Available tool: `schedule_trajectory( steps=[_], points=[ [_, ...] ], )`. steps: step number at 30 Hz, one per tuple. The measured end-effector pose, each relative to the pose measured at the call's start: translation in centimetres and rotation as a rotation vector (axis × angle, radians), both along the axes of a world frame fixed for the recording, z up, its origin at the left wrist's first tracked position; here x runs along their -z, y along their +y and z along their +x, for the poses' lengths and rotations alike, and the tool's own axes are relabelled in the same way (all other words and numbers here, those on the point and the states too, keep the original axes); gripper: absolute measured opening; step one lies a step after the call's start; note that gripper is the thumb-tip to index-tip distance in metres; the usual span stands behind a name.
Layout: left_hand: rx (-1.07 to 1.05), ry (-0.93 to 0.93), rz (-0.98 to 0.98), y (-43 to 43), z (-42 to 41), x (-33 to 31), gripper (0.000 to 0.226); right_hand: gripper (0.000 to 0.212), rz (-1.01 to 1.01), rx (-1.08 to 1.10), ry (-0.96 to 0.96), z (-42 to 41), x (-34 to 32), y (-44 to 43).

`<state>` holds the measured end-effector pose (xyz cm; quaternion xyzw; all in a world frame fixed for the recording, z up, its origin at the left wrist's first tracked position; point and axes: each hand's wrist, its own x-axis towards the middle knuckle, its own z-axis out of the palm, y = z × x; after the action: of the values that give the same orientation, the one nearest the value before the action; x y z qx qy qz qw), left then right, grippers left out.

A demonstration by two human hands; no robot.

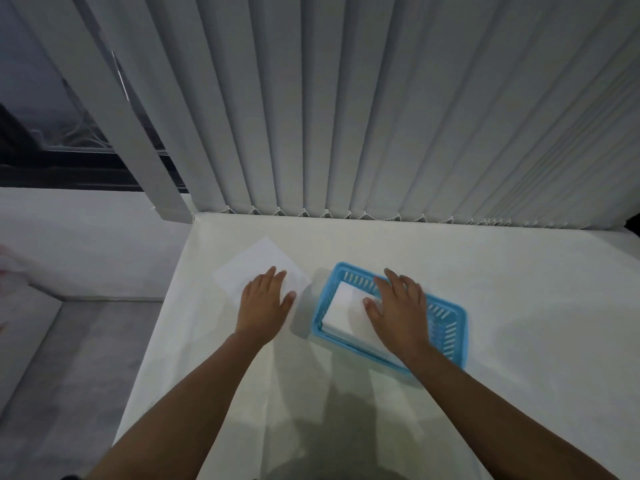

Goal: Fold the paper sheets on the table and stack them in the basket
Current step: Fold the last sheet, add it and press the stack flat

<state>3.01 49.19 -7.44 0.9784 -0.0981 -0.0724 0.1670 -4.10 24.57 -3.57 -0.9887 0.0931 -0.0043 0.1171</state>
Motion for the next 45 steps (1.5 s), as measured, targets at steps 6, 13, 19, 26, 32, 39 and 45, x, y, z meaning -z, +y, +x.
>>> schedule_trajectory(
  steps=[6, 13, 19, 26, 32, 39, 45],
  points=[
    [-0.182, 0.033, 0.04, 5.8, 2.2, -0.3, 0.05, 0.035, 0.015, -0.163, -0.03, 7.9, -0.5, 5.4],
    [-0.238, 0.219, 0.011, 9.5, 6.2, -0.3, 0.051, 0.041, -0.082, -0.391, 0.145, 16.0, 1.1, 12.9],
    [-0.215, 0.196, -0.077, 9.4, 8.3, 1.2, 0.062, 0.047, -0.106, -0.481, 0.3, 20.0, 3.5, 17.0],
    [-0.189, 0.124, -0.075, 9.0, 10.2, 1.9, 0.052, 0.06, -0.065, -0.491, 0.3, 21.4, 5.3, 17.5],
    [0.084, -0.113, 0.022, 10.8, 10.3, 1.3, 0.026, 0.028, -0.039, -0.506, 0.163, 22.0, 4.3, 16.4],
    [0.123, -0.032, -0.167, 11.1, 6.3, 1.0, 0.009, 0.027, -0.117, -0.607, 0.192, 17.4, 1.9, 12.9],
    [0.11, 0.117, -0.218, 10.3, 4.4, 0.4, 0.034, 0.034, -0.2, -0.665, 0.303, 14.0, 0.8, 11.4]
  ],
)
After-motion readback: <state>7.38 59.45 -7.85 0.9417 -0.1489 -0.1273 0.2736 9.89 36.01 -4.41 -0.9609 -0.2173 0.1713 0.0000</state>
